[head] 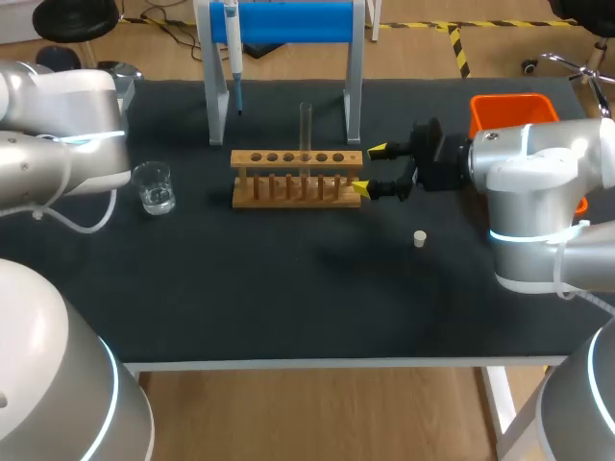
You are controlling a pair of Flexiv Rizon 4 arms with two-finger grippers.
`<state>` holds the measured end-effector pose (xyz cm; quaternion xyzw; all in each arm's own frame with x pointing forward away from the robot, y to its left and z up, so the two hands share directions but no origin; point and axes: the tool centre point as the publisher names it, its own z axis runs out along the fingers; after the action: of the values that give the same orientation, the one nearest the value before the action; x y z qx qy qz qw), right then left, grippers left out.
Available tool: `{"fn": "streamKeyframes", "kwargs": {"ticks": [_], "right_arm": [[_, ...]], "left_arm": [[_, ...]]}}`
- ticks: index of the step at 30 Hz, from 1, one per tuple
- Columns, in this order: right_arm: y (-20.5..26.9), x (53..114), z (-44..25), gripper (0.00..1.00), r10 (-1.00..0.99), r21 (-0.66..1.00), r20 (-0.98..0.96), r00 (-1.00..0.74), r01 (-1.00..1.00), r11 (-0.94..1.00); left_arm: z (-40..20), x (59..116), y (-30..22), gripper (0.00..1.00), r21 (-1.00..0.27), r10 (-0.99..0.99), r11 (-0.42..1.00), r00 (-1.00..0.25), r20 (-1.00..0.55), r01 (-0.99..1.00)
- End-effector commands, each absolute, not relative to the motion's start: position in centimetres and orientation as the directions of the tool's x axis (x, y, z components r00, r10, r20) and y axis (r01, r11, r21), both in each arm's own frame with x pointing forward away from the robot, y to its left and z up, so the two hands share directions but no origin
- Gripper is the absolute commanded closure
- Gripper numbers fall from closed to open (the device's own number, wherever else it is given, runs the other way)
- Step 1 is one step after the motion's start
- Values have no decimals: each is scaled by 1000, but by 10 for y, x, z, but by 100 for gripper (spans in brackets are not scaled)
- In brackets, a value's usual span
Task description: Invert the test tube, pick up the pipette, mount the tip to pipette, aspirate from beaker and dispense into the tube, eject the tip, return the pipette, and cap with the stopper.
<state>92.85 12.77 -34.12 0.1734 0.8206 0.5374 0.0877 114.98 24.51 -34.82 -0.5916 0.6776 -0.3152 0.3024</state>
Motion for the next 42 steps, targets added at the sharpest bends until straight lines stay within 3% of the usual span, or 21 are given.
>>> {"fn": "streamKeyframes", "kwargs": {"ticks": [1, 30, 42], "right_arm": [[127, 928, -341, 0, 379, 913, 42, -925, 190, 362], [127, 928, -341, 0, 379, 913, 42, -925, 190, 362], [127, 928, -341, 0, 379, 913, 42, -925, 190, 362]], "left_arm": [[-344, 1147, 246, 100, -785, -993, 101, -115, -38, -611], [-305, 1143, 243, 100, -827, -989, 142, -112, -96, -544], [-266, 1117, 215, 100, -834, -951, 271, -266, -156, -480]]}}
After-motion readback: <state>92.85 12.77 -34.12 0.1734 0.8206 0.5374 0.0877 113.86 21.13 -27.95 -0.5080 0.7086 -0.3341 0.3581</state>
